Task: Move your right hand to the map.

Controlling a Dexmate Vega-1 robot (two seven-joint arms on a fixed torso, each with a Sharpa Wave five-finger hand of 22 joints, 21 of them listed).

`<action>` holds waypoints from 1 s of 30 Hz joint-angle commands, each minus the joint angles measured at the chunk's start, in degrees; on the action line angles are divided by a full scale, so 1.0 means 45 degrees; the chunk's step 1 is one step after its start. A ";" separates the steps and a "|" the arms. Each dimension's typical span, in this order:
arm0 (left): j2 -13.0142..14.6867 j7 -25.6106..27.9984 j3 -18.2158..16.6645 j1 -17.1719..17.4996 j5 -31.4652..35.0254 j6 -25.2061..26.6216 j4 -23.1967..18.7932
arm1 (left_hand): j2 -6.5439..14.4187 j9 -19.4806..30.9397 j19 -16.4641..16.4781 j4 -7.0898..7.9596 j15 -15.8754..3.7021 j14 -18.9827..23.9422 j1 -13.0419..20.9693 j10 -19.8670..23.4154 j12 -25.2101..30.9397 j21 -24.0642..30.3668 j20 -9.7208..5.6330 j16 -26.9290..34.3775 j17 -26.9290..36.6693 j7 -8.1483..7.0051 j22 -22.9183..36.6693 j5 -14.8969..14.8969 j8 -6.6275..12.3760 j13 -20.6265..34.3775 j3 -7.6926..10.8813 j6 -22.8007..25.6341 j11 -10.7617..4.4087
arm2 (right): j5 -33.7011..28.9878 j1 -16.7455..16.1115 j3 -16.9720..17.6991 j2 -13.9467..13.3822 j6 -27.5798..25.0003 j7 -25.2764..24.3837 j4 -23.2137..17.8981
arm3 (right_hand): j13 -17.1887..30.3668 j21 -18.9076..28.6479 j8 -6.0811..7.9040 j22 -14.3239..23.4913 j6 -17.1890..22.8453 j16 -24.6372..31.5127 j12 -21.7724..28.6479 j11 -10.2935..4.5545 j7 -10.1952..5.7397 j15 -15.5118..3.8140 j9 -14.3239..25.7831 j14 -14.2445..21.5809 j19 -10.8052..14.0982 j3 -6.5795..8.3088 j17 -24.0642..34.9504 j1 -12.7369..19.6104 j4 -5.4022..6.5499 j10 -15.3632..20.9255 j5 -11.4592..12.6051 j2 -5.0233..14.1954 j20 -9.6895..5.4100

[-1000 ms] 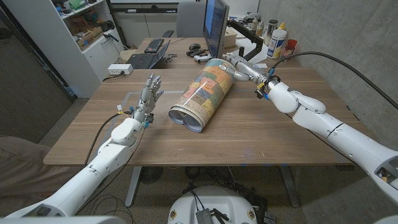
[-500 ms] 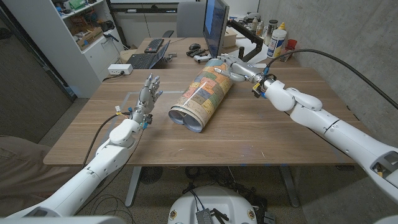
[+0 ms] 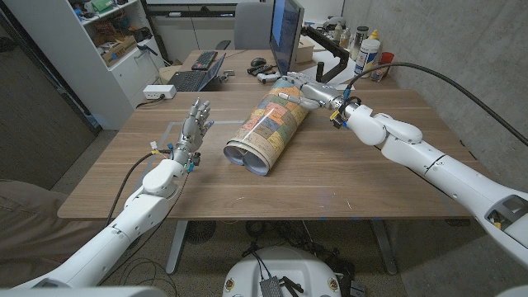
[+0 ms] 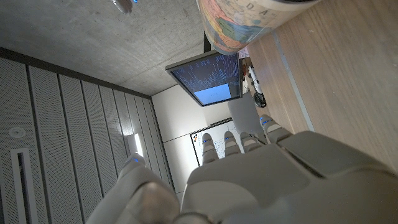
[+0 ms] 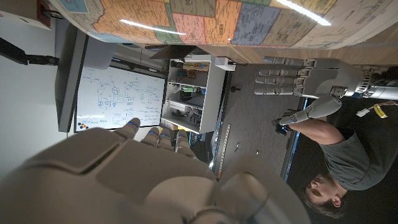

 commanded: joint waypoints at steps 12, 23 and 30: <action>0.0096 0.0046 -0.0169 0.0340 0.0039 -0.0254 -0.0291 | -0.0021 0.0036 -0.0079 0.0058 0.0019 -0.0141 -0.0061 -0.0031 0.0076 0.0054 0.0062 0.0037 0.0046 -0.0038 0.0043 0.0050 0.0069 0.0039 -0.0104 0.0105 -0.0032 | -0.0482 0.0476 -0.0419 0.0391 0.0119 -0.0025 0.0588 | 0.0071 0.0012 -0.0047 0.0075 -0.0120 -0.0036 -0.0075 0.0010 -0.0008 -0.0028 0.0060 -0.1739 -0.0629 -0.0056 0.0051 -0.0171 0.0069 -0.0129 0.0087 0.0017 -0.0045; 0.0272 -0.0102 -0.0192 0.0262 0.0193 -0.0304 -0.0360 | -0.0061 0.0037 -0.0080 0.0109 0.0009 -0.0134 -0.0172 0.0021 0.0105 0.0059 0.0054 0.0053 0.0054 -0.0044 0.0048 0.0046 0.0070 0.0039 -0.0197 0.0139 -0.0033 | -0.0644 0.0924 -0.0835 0.0678 0.0495 0.0094 0.1162 | 0.0072 0.0011 -0.0041 0.0073 -0.0128 -0.0035 -0.0088 0.0029 -0.0010 -0.0024 0.0061 -0.1765 -0.0653 -0.0053 0.0049 -0.0160 0.0074 -0.0182 0.0111 0.0053 -0.0059; 0.0347 -0.0045 -0.0203 0.0428 0.0164 -0.0165 -0.0501 | -0.0069 0.0037 -0.0082 0.0134 0.0001 -0.0142 -0.0213 0.0014 0.0106 0.0061 0.0043 0.0057 0.0056 -0.0065 0.0049 0.0047 0.0059 0.0038 -0.0240 0.0128 -0.0027 | -0.0706 0.1110 -0.0975 0.0777 0.0623 0.0079 0.1419 | 0.0073 0.0007 -0.0044 0.0073 -0.0146 -0.0038 -0.0096 0.0019 -0.0018 -0.0020 0.0061 -0.1786 -0.0675 -0.0055 0.0048 -0.0150 0.0071 -0.0216 0.0123 0.0059 -0.0044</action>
